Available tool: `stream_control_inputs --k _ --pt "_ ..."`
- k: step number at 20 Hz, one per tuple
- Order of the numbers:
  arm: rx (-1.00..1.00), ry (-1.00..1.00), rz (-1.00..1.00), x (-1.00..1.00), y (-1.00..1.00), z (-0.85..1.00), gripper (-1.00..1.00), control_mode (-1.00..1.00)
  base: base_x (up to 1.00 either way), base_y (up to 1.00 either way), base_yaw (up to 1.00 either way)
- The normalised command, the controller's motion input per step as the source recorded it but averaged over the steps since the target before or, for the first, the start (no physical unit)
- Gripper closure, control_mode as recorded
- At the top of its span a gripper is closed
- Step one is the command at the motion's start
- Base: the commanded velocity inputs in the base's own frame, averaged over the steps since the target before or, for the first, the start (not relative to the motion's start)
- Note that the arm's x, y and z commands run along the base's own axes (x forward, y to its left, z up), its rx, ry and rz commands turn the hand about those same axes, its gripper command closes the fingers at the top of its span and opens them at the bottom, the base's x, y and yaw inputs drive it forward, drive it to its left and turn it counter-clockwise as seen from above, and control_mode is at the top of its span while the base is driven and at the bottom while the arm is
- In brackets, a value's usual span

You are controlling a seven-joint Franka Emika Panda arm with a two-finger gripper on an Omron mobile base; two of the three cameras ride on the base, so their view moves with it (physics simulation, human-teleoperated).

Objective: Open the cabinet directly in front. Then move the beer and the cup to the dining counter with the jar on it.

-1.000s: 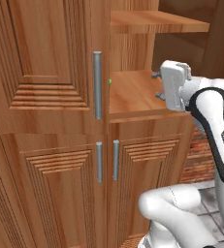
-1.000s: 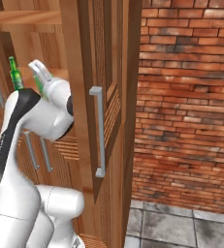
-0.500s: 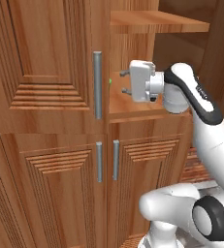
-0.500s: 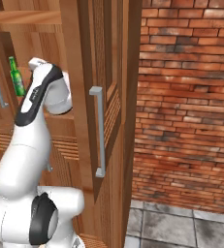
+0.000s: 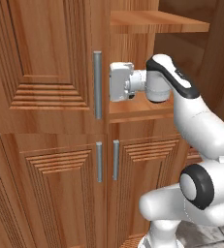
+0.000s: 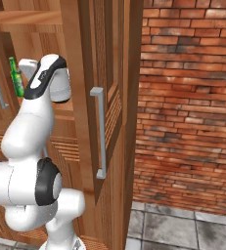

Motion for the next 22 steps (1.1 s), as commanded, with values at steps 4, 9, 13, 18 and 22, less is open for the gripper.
stream_control_inputs --k 4,9,13,18,22 --pt "-0.11 0.0 0.28 -0.85 0.36 0.0 -1.0 -1.0 0.0 0.0 0.0" --pt "-0.1 -0.01 0.28 -0.98 0.29 0.0 -1.0 -1.0 0.0 0.0 0.0" --pt "-0.03 -0.06 0.23 -1.0 0.39 0.02 -1.0 -1.0 0.0 0.0 0.0" --pt "0.0 -0.04 0.12 -0.87 0.87 0.0 -1.0 -1.0 0.0 0.0 0.0" --pt "-0.01 0.0 0.03 -0.52 1.0 -0.01 -1.0 -1.0 0.0 0.0 0.0"
